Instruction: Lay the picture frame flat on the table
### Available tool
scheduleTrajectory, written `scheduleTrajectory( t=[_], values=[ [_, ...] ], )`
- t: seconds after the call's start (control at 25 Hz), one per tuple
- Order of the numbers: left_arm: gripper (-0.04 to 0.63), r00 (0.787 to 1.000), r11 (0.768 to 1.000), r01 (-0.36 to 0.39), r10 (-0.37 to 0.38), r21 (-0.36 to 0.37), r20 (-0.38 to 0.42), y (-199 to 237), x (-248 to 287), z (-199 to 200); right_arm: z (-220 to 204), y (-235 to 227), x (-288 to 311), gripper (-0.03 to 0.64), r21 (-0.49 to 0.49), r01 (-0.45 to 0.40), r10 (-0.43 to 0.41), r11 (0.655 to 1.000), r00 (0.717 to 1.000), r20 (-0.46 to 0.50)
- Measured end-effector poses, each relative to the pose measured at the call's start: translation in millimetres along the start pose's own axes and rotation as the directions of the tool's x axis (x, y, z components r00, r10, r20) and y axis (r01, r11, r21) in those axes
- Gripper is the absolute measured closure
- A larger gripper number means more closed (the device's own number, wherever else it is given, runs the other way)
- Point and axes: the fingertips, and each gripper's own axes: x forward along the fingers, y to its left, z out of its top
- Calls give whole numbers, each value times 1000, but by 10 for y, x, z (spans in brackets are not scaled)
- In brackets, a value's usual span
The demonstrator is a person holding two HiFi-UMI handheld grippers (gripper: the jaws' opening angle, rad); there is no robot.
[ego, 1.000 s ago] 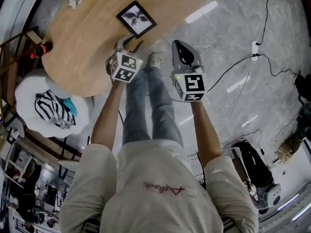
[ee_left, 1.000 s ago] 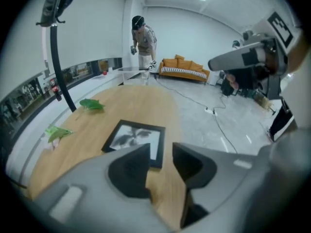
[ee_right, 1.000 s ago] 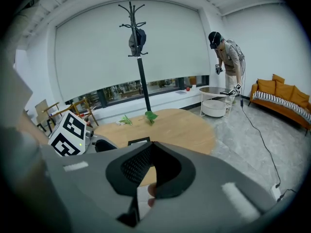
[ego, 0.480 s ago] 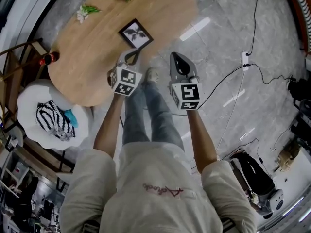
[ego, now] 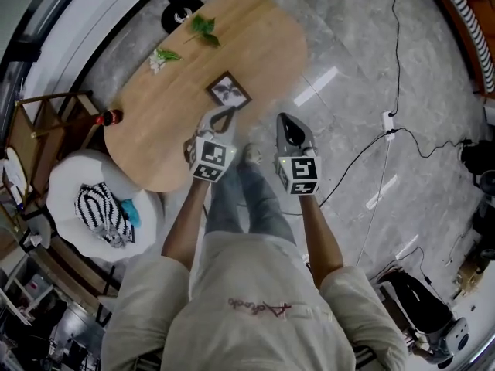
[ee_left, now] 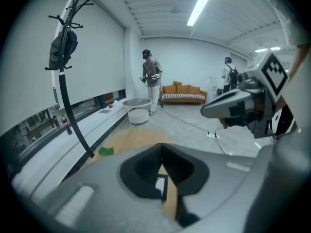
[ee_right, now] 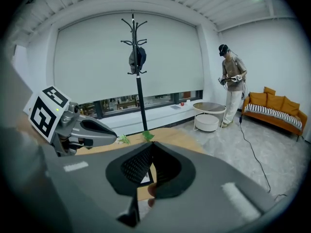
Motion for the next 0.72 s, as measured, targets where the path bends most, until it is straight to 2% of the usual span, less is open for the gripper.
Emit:
scheduleTrajectory(
  t=[0.72],
  values=[
    [594, 988, 997, -75, 70, 35, 140, 40, -1008, 1568, 1211, -95, -910, 612, 19, 57, -59, 998, 987, 148]
  ],
)
